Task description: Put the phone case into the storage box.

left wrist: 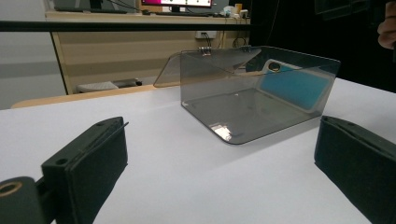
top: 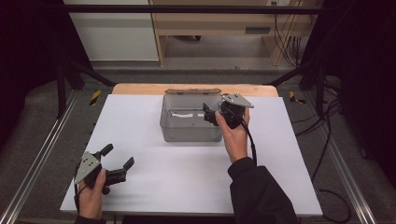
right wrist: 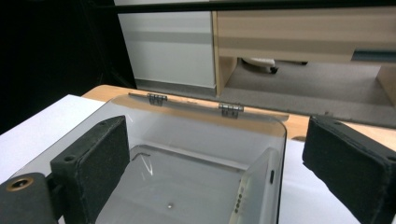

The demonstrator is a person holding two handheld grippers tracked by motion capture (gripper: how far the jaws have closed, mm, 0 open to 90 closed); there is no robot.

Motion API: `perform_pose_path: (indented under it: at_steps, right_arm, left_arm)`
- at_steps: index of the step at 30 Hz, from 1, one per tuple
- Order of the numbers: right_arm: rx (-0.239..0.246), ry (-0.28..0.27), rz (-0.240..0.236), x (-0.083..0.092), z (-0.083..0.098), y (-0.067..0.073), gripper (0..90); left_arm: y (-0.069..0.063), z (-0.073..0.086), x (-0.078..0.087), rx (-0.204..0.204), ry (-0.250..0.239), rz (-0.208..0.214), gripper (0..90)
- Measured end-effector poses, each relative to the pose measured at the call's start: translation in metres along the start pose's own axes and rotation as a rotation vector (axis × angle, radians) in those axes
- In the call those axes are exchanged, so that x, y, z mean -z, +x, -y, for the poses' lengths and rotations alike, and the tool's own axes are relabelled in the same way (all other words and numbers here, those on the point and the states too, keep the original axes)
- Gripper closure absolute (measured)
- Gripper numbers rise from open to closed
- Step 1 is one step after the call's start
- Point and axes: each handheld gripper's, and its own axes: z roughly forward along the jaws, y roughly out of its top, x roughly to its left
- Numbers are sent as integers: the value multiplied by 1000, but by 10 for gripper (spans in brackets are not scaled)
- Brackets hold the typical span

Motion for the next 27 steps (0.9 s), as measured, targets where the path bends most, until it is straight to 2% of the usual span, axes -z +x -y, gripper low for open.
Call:
perform_pose_path:
  at_steps: [5,7,12,18,22,25,27]
  right_arm:
    - [10,-28,-6,3,-5,1,64]
    - [28,-43,-2,5,-6,1,64]
    - [14,-80,-22,9,-9,0,60]
    - [50,-114,-17,16,-11,-2,58]
    - [46,-120,-27,22,-13,-7,54]
    - [61,-118,-33,27,-15,-10,53]
    - [62,-121,-37,30,-17,-12,52]
  left_arm:
    - [0,0,0,0,0,-1,24]
    - [0,0,0,-1,1,0,24]
    - [-1,0,1,-1,0,2,24]
    - [-1,-1,4,2,-6,7,23]
    - [-2,-1,5,5,-9,10,21]
    - [-2,-2,6,12,-12,10,21]
    - [-2,-2,9,2,-2,16,21]
